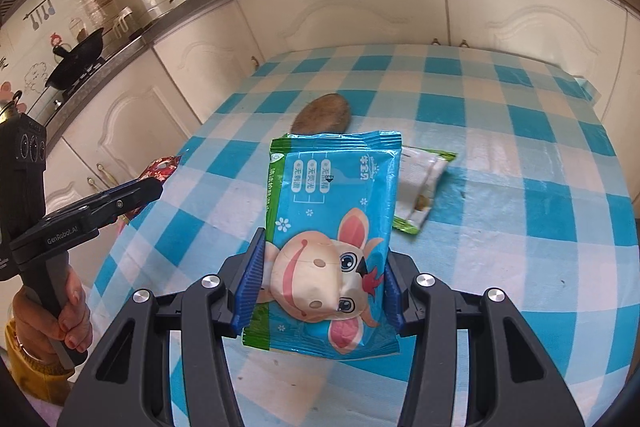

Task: Collect trash
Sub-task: 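Carry the red wrapper and cow-printed packet over the red basin and open both tools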

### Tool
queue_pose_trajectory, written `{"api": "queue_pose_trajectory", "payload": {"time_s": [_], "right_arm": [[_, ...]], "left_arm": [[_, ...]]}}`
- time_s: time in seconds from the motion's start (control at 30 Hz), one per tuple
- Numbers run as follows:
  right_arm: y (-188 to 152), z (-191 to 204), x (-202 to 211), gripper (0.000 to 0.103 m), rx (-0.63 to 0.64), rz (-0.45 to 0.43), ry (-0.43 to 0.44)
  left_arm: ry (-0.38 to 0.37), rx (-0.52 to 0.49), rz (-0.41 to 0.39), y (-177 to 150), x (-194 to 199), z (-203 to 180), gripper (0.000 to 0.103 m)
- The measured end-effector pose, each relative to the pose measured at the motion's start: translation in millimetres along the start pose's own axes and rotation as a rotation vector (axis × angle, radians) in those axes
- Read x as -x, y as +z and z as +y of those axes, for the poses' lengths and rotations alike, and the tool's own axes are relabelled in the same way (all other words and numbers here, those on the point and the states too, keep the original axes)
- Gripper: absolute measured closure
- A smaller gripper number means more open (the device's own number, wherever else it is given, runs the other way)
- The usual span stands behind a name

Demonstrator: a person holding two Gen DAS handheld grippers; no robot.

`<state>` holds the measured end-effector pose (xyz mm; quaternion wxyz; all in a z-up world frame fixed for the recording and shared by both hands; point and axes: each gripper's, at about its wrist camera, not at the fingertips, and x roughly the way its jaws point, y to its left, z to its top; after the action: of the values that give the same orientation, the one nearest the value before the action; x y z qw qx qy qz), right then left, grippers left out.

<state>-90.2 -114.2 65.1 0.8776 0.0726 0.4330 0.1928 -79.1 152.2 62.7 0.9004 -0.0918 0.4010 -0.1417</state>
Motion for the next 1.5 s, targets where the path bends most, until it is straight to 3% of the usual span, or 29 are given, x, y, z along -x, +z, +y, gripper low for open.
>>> {"api": "queue_pose_trajectory", "payload": {"time_s": [0.23,0.83,1.17,1.5], "right_arm": [[5.1,37.5,-11.3,0.052,0.064,0.029,0.053],[20.2,165.1,-72.4,0.052,0.247,0.167,0.277],[30.1,239.2,-110.3,0.052,0.367,0.230,0.343],[33.8,274.0,-147.5,0.052,0.411,0.282,0.367]], "left_arm": [[0.052,0.079,-0.023,-11.2,25.7,42.6,0.056],[0.281,0.355,-0.081,-47.8,80.8,181.1,0.055],[0.297,0.427,-0.060,-63.4,71.0,212.1,0.055],[0.291,0.456,-0.037,-72.6,60.0,227.7,0.055]]}}
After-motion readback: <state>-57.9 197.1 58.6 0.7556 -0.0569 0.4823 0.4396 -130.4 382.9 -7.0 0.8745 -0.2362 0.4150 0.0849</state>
